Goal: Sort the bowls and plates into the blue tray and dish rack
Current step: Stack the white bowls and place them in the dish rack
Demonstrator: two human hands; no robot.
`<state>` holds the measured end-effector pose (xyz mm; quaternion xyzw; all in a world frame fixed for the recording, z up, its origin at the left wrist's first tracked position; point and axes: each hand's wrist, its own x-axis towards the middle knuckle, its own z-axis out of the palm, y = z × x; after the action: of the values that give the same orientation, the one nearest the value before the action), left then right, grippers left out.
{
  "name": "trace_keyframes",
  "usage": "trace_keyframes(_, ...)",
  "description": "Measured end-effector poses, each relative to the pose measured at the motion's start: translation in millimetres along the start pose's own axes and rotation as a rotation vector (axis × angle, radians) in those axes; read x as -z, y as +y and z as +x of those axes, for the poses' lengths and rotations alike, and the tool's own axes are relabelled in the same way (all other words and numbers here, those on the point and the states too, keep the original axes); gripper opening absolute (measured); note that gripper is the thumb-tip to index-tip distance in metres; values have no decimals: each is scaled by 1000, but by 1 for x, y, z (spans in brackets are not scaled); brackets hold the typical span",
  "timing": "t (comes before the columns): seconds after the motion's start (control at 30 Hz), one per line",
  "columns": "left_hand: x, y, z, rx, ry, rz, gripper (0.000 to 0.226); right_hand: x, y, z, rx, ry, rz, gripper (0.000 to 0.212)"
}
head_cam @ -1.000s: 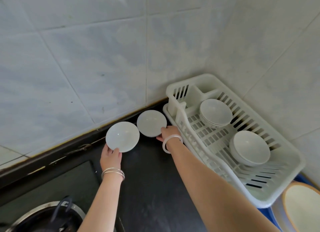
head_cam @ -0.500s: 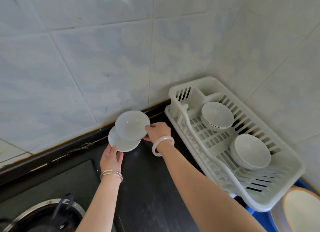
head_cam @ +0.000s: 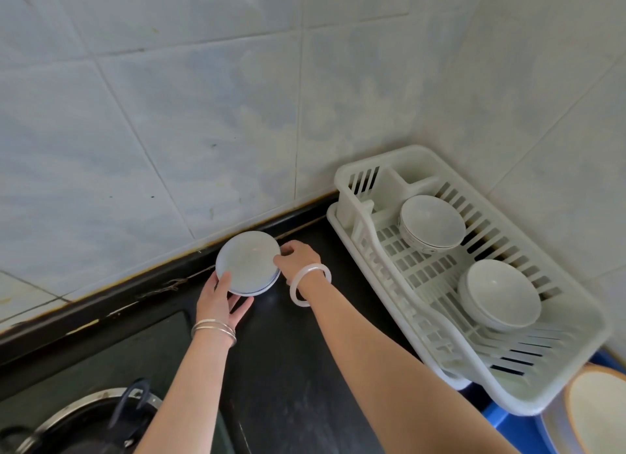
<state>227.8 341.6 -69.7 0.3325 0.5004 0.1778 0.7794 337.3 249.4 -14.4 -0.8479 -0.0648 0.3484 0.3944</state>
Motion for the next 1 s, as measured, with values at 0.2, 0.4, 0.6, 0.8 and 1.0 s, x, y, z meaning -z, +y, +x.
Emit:
trace_keyframes(0.2,-2,4,-8,21,-71,38,45,3,15,-4,-122,-214,423,48)
trace_keyframes(0.4,-26,11,-42,-14,-178,95,46,34,29,-24,-15,-86,528,41)
trace_keyframes(0.6,-86,23,-91,-64,-382,215,39,114,30,-69,16,89,641,24)
trace_keyframes(0.8,-150,8,-130,6,-576,357,23,187,54,-107,-36,263,677,32)
trace_keyframes(1.0,-204,-20,-143,116,-659,569,33,220,103,-119,-123,331,754,28)
